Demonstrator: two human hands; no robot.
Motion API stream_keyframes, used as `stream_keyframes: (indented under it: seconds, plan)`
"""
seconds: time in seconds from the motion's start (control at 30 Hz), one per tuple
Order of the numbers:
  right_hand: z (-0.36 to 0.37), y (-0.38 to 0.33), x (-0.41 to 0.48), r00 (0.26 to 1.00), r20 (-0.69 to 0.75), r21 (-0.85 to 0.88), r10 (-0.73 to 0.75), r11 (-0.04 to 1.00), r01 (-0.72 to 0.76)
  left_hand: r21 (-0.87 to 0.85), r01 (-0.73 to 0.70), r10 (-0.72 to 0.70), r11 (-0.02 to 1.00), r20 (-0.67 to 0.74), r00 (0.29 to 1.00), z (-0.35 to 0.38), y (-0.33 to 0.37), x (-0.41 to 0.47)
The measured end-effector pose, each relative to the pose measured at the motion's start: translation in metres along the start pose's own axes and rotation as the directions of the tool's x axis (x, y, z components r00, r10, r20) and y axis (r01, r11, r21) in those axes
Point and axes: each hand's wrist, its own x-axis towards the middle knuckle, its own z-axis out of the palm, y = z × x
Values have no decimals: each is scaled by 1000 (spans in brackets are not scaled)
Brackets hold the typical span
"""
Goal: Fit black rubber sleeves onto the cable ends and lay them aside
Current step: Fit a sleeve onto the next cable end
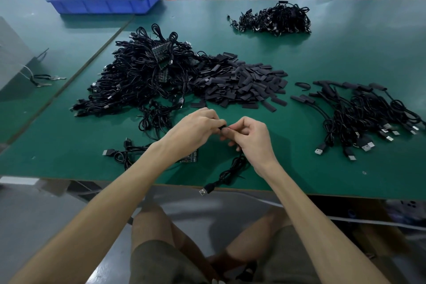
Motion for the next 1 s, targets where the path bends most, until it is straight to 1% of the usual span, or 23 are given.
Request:
stream_keyframes:
  seconds: [0.17,0.33,0.53,0.63,0.77,0.87,1.0]
  plan:
    - [1,-1,-1,1000,28,7,7,1000,-7,-7,-36,36,999,-16,999,0,0,-5]
    - [0,-4,-3,999,37,12,4,1000,-5,43,-65,67,997,-44,997,1,2,-6]
    - [-2,-5,-3,999,40,37,21,999,-22,49,-107,110,993,-55,992,-1,3,-3]
    - [0,-5,-3,1000,26,29,5,1000,-6,40,-76,79,996,-76,994,1,1,-4]
    - [-2,-4,-2,999,38,70,-33,997,30,-99,-22,9,995,-136,991,5,-1,-5]
    - [-3,-3,-2,998,57,69,-34,997,30,-171,21,-49,985,-159,986,8,-1,-6]
    - [-1,-2,-2,998,44,41,-45,998,43,-170,21,-50,985,-170,984,8,-3,-7]
